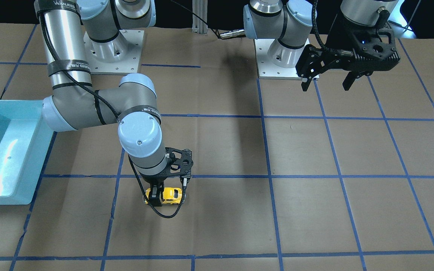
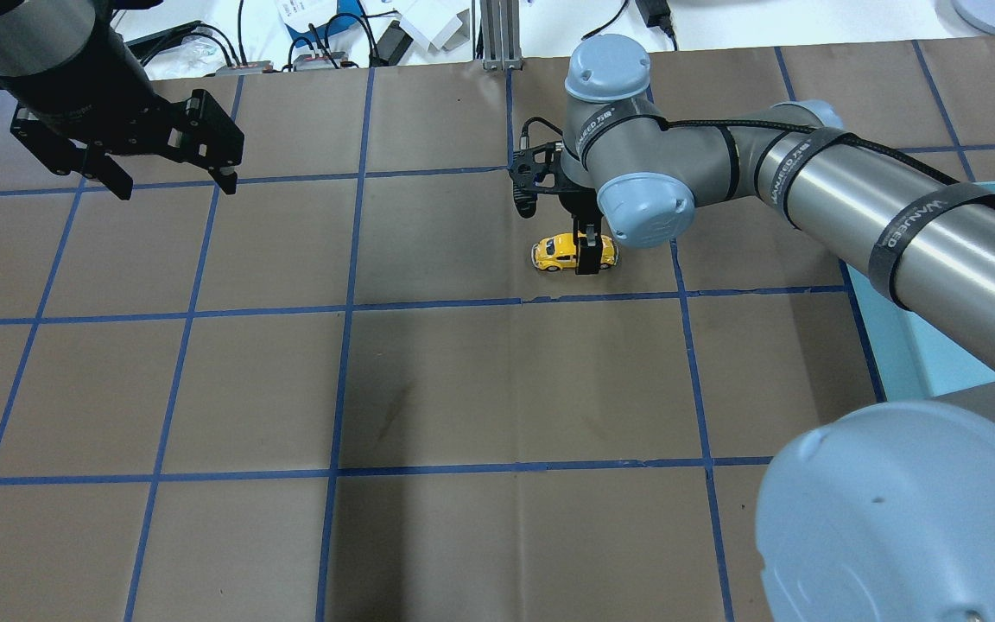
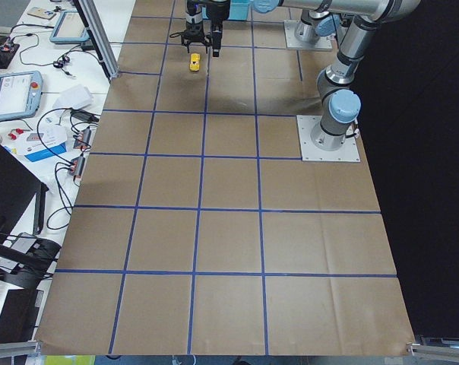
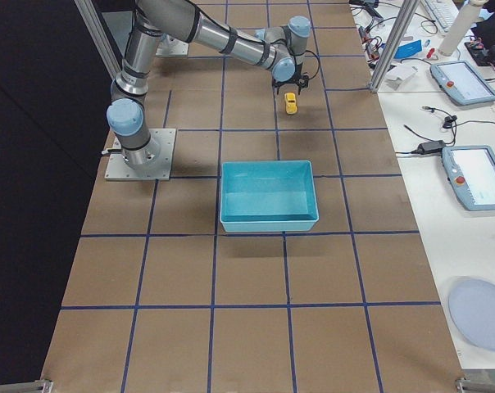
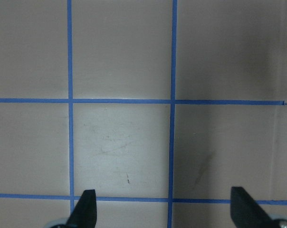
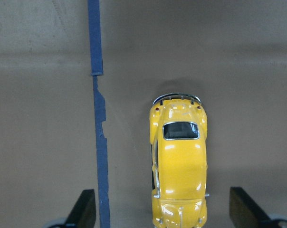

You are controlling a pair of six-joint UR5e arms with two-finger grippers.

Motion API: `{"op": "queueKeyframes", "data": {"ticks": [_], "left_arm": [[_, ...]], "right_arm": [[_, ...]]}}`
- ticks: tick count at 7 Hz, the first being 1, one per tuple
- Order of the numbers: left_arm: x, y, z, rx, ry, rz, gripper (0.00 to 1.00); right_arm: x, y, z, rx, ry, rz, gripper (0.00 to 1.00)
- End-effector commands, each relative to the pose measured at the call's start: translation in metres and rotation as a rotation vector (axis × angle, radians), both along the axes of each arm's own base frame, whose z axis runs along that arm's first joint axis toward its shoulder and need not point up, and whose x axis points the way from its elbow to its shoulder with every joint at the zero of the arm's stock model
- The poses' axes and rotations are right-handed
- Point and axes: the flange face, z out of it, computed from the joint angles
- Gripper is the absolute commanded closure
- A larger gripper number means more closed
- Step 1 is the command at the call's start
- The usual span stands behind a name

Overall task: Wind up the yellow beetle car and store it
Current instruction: 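Lower the right gripper onto the yellow car and grasp it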

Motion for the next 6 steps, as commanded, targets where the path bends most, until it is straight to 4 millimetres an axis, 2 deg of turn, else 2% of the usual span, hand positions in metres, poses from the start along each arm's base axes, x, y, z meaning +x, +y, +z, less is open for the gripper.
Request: {"op": "queueKeyframes", "data": {"ticks": [1, 2, 3, 5, 6], "left_arm": [[0.005, -0.001, -0.004, 0.001, 0.001, 0.008, 0.00], [0.003, 0.000, -0.004, 0.002, 0.004, 0.005, 0.00], [0.003, -0.002, -0.001, -0.005, 0.005, 0.004, 0.00], [0.003, -0.002, -0.002, -0.003, -0.002, 0.002, 0.00], [0.003, 0.003, -0.004, 0.002, -0.005, -0.001, 0.00]], "right_arm": [[0.004, -0.007, -0.016, -0.027, -0.004, 0.010, 0.00], [0.004, -0.008, -0.024, -0.021, -0.004, 0.007, 0.00], [0.004, -0.007, -0.027, -0.017, -0.003, 0.007, 0.05], [0.005, -0.010, -0.041, -0.013, -0.004, 0.007, 0.09], [0.004, -0.012, -0.040, -0.026, -0.004, 0.008, 0.11]]}}
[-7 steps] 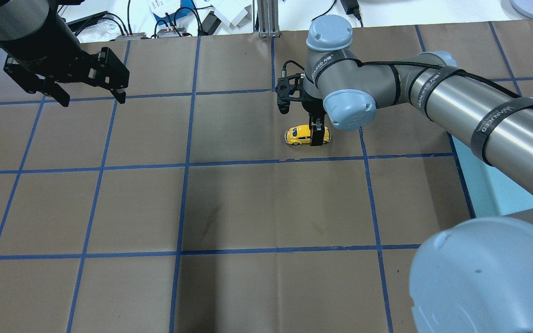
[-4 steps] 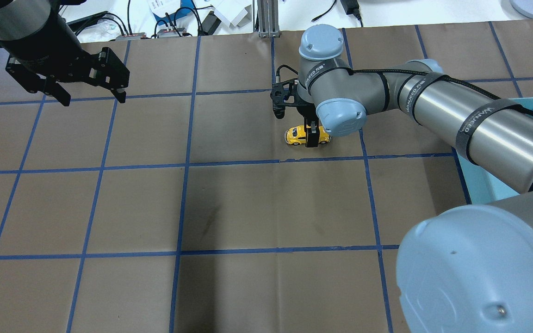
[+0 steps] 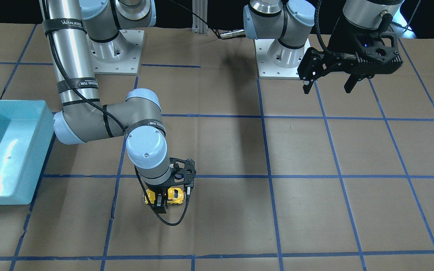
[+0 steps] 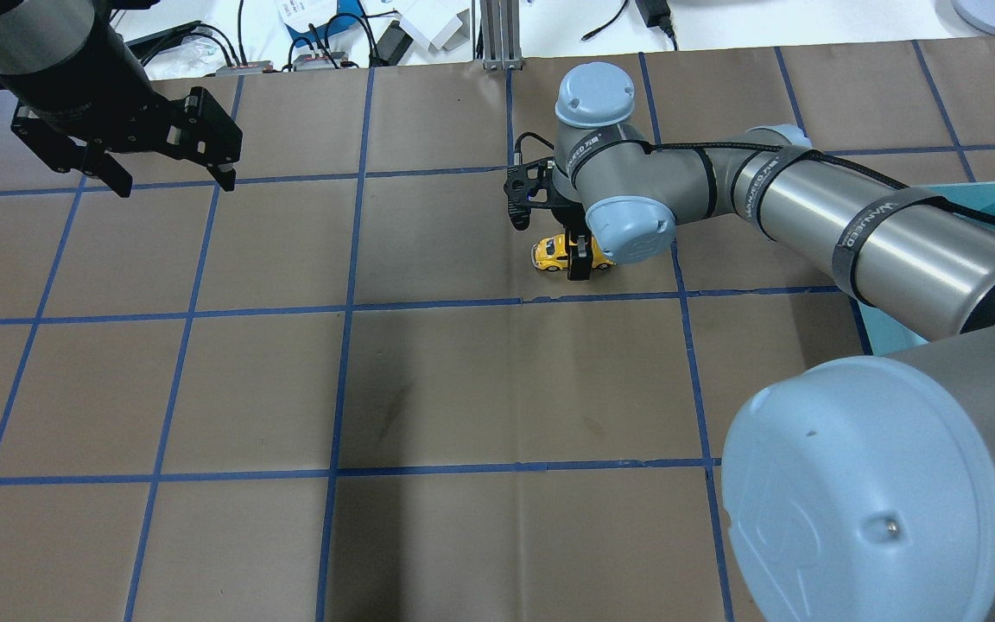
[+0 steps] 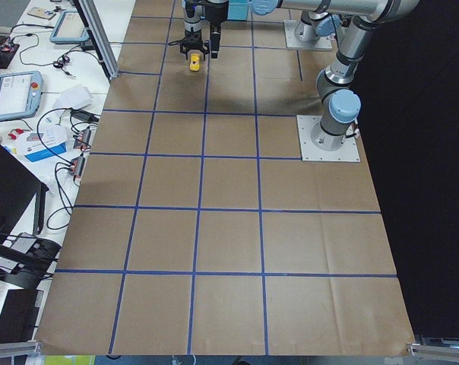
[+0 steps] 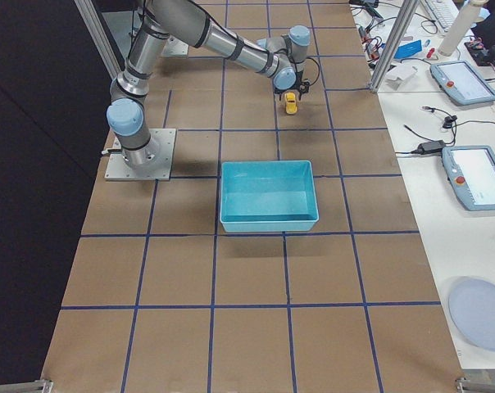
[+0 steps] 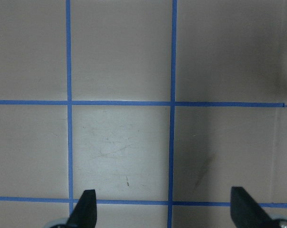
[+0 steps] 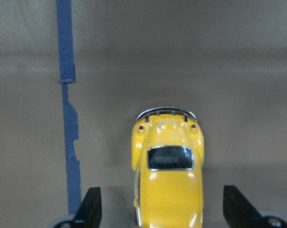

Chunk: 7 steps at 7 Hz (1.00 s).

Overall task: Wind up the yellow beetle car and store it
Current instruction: 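Lower the right gripper onto the yellow car and grasp it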

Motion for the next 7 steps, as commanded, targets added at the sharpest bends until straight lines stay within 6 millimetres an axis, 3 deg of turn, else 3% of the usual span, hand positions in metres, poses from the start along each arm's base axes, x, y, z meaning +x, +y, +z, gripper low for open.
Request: {"op": "queueKeyframes", "data": {"ticks": [1, 2, 3, 5, 7], "left_arm": [[0.000, 0.005, -0.001, 0.004, -0.004, -0.014, 0.00], [-0.001, 0.001, -0.005, 0.012, -0.005, -0.044, 0.00], [-0.001, 0.002, -0.006, 0.014, -0.006, -0.046, 0.00], [-0.001, 0.000, -0.006, 0.014, 0.000, -0.045, 0.00], [-0.001, 0.002, -0.005, 0.011, 0.000, -0.045, 0.00]], "right_arm": [[0.000, -0.001, -0.003, -0.008, 0.000, 0.002, 0.25], [-0.001, -0.002, -0.003, -0.008, 0.002, 0.002, 0.51], [-0.001, -0.002, -0.003, -0.008, 0.002, 0.002, 0.70], [-0.001, -0.002, 0.013, -0.028, 0.000, 0.030, 0.76], [-0.014, 0.002, 0.063, -0.089, -0.011, 0.007, 0.79]]}}
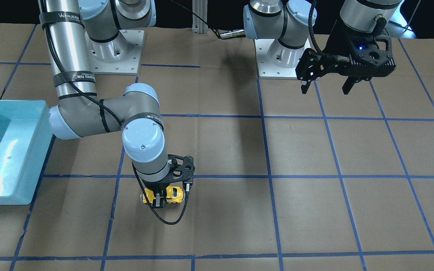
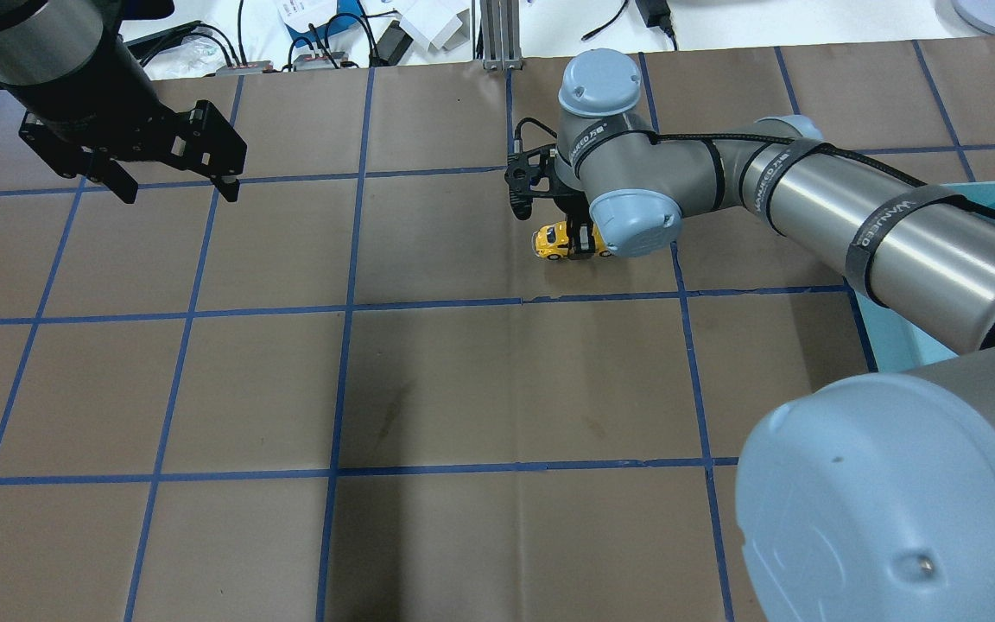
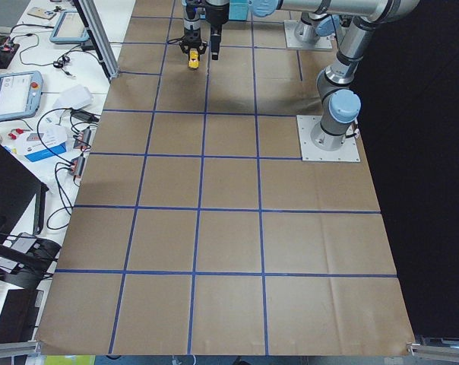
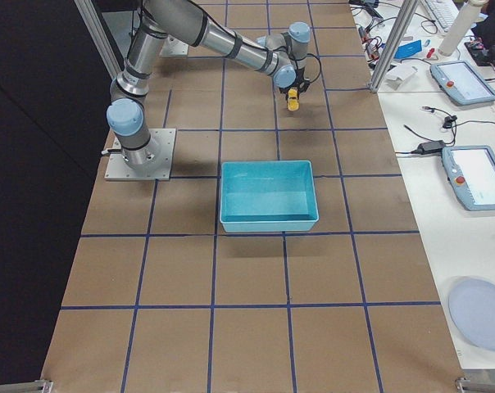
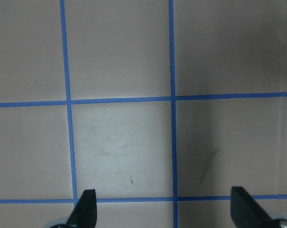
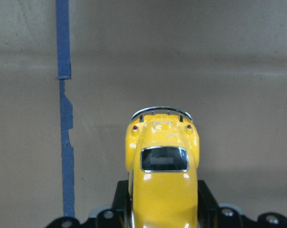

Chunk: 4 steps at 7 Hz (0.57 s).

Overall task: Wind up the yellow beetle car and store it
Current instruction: 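Lift the car with the right gripper and carry it into the blue box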

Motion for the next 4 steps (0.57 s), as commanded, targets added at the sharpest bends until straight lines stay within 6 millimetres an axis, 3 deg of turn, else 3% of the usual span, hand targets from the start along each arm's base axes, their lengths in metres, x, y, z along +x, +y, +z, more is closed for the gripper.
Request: {"op": "queueKeyframes", "data": {"ticks": [1, 3, 4], "left_arm": [[0.000, 0.001, 0.000, -0.001, 0.002, 0.000, 0.00], [0.001, 0.000, 0.002, -0.003, 0.000, 0.000, 0.00], [0.001, 0.000, 0.000, -0.001, 0.002, 0.000, 0.00]], "right_arm": [[-0.012, 0.008, 0.049, -0.050, -0.008, -0.050, 0.79], [-0.044, 0.008, 0.076, -0.070, -0.049, -0.385, 0.79], [-0.060, 0.012, 0.088, -0.065, -0.046, -0.467, 0.77]]}}
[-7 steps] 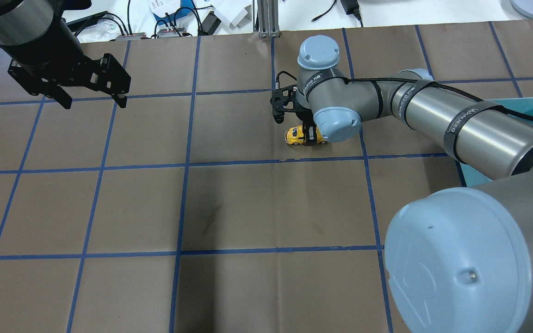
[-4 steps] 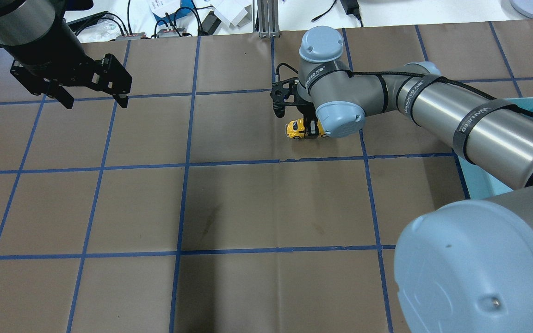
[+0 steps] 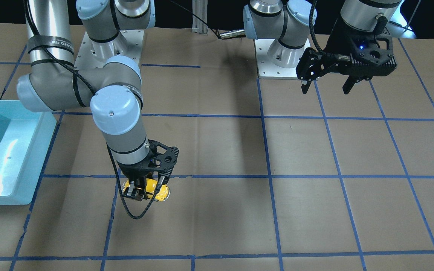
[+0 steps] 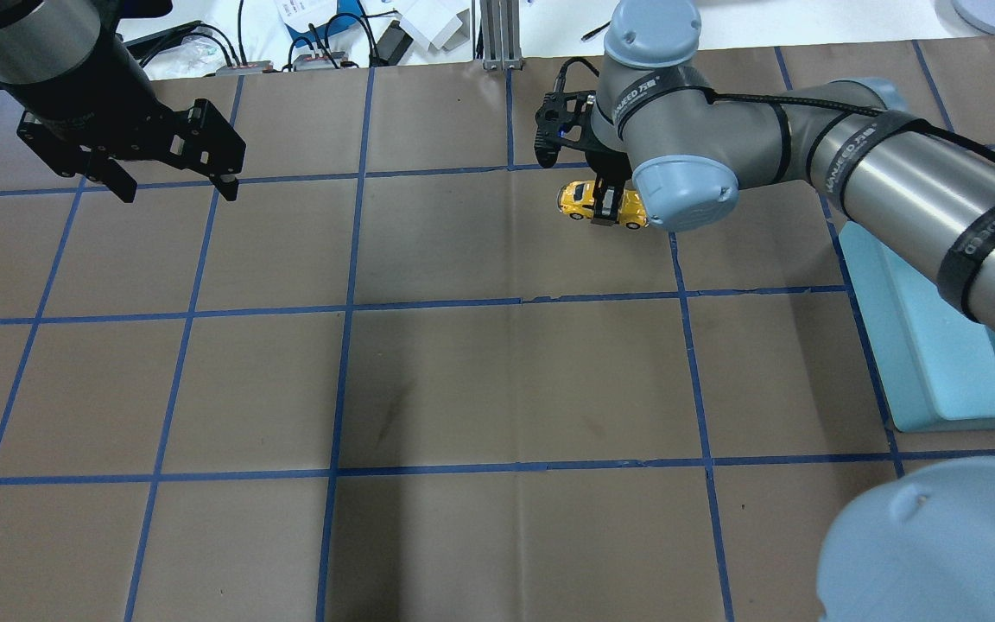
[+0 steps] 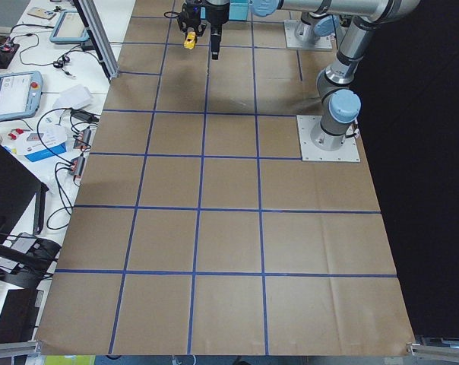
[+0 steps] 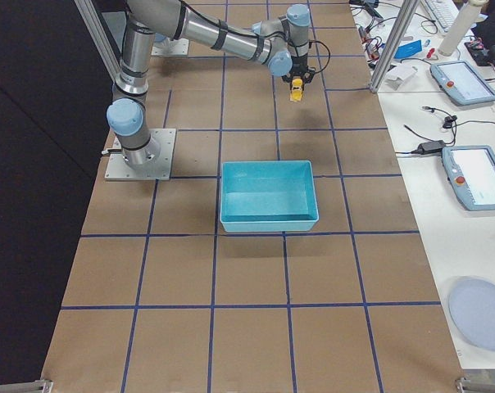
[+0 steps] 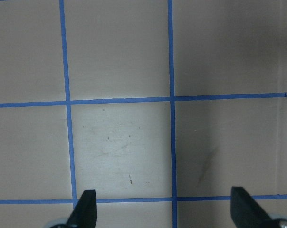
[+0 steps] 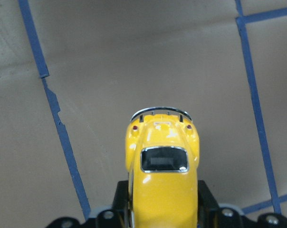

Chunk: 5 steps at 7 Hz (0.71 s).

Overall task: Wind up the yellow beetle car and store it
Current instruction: 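Lift the car with the right gripper and carry it into the blue box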

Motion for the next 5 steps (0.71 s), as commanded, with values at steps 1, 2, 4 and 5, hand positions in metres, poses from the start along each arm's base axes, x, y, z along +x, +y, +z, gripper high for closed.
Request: {"op": "queueKeyframes", "data": {"ticks": [1, 2, 4, 5], "left_arm": [[0.000, 0.000, -0.001, 0.001, 0.001, 0.001, 0.00], [0.001, 0.000, -0.001, 0.001, 0.001, 0.001, 0.00], [0.001, 0.001, 0.001, -0.002, 0.002, 0.003, 0.00], [0.001, 0.001, 0.001, 0.000, 0.002, 0.001, 0.00]], "right_arm": [[-0.049, 0.004, 0.032, 0.011, -0.013, -0.252, 0.75], [-0.079, 0.007, 0.043, 0.036, -0.006, -0.451, 0.65], [-0.136, 0.011, 0.057, 0.058, 0.019, -0.659, 0.93], [-0.176, 0.015, 0.064, 0.083, 0.019, -0.805, 0.98]]}}
